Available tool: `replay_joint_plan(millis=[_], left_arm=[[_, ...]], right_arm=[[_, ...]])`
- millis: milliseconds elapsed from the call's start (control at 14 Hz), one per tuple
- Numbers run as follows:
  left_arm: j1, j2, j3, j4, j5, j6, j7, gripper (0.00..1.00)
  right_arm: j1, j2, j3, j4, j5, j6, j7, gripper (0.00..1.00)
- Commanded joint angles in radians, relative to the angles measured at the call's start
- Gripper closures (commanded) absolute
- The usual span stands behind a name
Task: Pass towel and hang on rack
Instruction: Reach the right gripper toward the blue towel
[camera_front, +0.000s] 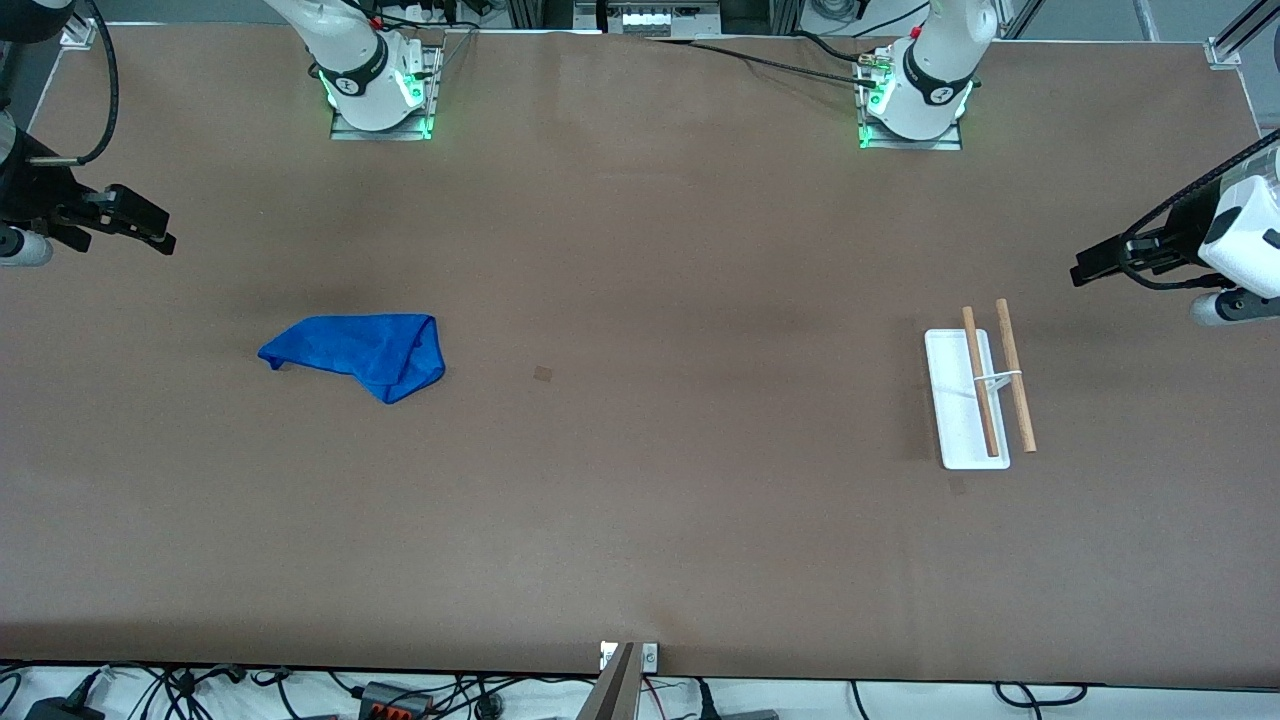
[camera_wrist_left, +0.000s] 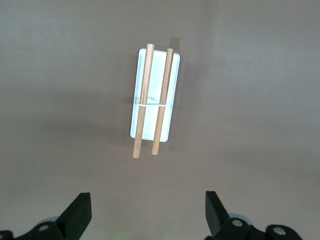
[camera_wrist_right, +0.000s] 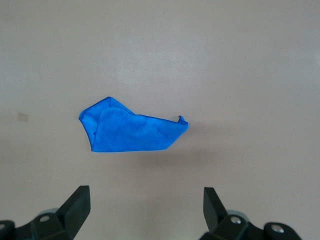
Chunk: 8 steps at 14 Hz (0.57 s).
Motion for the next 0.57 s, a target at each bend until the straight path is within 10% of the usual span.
replay_joint_plan(millis=[0,500], left_arm=[[0.003,0.016,0.001,0.035,-0.007,-0.023,0.001,0.00],[0.003,0.017,0.001,0.035,-0.007,-0.023,0.001,0.00]], right_arm=[[-0.011,0.046,0.013,0.004,-0.010,0.009,-0.015,0.00],[-0.017,0.258,0.008,0.016,-0.014,0.044,-0.015,0.00]])
